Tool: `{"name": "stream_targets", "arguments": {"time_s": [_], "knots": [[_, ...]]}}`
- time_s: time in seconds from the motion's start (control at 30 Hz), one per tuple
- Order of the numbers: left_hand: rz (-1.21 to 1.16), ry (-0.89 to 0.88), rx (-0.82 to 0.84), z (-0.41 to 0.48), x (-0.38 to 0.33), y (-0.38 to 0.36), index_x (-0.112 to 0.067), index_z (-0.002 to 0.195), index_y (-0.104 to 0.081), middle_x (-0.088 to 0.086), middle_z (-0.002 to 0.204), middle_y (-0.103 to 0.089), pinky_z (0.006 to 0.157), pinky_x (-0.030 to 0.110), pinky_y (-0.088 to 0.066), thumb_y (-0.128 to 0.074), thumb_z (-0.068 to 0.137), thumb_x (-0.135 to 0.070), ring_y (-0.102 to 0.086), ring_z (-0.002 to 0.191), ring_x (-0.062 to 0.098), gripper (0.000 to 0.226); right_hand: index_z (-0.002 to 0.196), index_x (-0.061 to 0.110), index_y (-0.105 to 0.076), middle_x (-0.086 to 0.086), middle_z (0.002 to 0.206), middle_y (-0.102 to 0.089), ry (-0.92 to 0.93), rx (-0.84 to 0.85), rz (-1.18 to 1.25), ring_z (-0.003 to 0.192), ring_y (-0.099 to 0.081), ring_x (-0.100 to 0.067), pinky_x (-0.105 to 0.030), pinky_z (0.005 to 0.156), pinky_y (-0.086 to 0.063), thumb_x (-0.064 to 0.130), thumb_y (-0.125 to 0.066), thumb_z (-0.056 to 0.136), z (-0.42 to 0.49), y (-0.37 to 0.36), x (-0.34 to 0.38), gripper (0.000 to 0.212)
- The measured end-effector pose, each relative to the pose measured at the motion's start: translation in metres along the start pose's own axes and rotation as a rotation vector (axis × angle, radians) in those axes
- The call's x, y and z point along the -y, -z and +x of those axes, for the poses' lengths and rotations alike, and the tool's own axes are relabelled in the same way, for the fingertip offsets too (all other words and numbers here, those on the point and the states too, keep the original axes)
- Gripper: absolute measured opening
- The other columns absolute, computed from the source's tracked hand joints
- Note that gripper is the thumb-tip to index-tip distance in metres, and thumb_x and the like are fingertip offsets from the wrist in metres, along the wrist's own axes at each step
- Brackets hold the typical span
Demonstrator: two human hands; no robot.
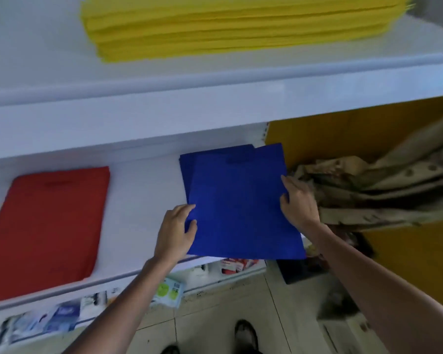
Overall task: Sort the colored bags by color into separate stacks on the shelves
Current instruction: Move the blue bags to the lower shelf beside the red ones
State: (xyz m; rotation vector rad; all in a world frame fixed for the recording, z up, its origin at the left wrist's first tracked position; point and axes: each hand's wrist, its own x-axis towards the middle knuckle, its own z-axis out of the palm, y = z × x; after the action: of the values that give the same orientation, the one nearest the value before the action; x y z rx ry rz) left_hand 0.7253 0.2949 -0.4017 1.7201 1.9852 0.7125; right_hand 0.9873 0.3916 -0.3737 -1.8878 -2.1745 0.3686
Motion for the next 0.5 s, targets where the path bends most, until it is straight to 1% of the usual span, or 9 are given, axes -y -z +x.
{"name": "stream_targets", "arguments": {"time_s": [0.1,0.23,0.3,0.37,0.43,0.5], "knots": [[0.016,0.083,-0.031,0.011,0.004,-0.019,-0.01,0.133,-0.048,0.004,0.136,-0.049,0.098,0.021,-0.033,-0.051,0.092,-0.012,-0.043,0.121,0.022,0.041,0.149,0.013,-0.017,-0.003,0.155,-0.02,0.064,0.11,-0.089,0.138,-0.022,-0.024,-0.042,0.111,-0.028,0.018,-0.039,0.096,0.042,-0.021,-0.004,0.058],[0.055,0.16,-0.004,0.03,0.01,-0.039,-0.008,0.135,-0.045,0.007,0.137,-0.048,0.104,0.03,-0.038,-0.054,0.089,-0.009,-0.044,0.122,0.027,0.047,0.15,0.013,-0.001,0.001,0.158,-0.001,0.164,0.235,-0.236,0.139,-0.019,-0.023,-0.04,0.104,-0.032,0.021,-0.041,0.095,0.08,-0.046,-0.009,0.069],[0.127,0.225,0.026,0.035,0.012,-0.048,-0.011,0.136,-0.044,0.006,0.14,-0.044,0.103,0.036,-0.04,-0.052,0.089,-0.014,-0.043,0.122,0.027,0.048,0.15,0.014,0.002,0.002,0.158,0.005,0.138,0.323,-0.297,0.14,-0.015,-0.024,-0.042,0.105,-0.031,0.019,-0.041,0.095,0.089,-0.06,-0.012,0.07],[0.206,0.304,0.045,0.037,0.01,-0.054,-0.016,0.139,-0.04,0.003,0.143,-0.037,0.104,0.034,-0.038,-0.049,0.092,-0.019,-0.038,0.124,0.026,0.047,0.15,0.017,0.002,-0.001,0.157,0.009,0.074,0.407,-0.354,0.142,-0.009,-0.026,-0.045,0.11,-0.026,0.017,-0.039,0.096,0.093,-0.072,-0.012,0.068],[0.219,0.355,0.033,0.036,0.006,-0.059,-0.02,0.141,-0.036,0.005,0.143,-0.033,0.103,0.032,-0.036,-0.046,0.094,-0.021,-0.034,0.126,0.027,0.048,0.149,0.017,0.003,-0.008,0.156,0.011,0.034,0.435,-0.419,0.143,-0.003,-0.031,-0.047,0.112,-0.02,0.017,-0.04,0.097,0.096,-0.075,-0.009,0.068],[0.193,0.394,0.021,0.032,0.001,-0.056,-0.02,0.14,-0.036,0.008,0.141,-0.033,0.102,0.032,-0.036,-0.046,0.094,-0.022,-0.033,0.127,0.027,0.047,0.149,0.016,-0.001,-0.016,0.155,0.008,0.027,0.414,-0.433,0.143,-0.002,-0.034,-0.049,0.112,-0.018,0.02,-0.043,0.096,0.097,-0.068,-0.003,0.068]]}}
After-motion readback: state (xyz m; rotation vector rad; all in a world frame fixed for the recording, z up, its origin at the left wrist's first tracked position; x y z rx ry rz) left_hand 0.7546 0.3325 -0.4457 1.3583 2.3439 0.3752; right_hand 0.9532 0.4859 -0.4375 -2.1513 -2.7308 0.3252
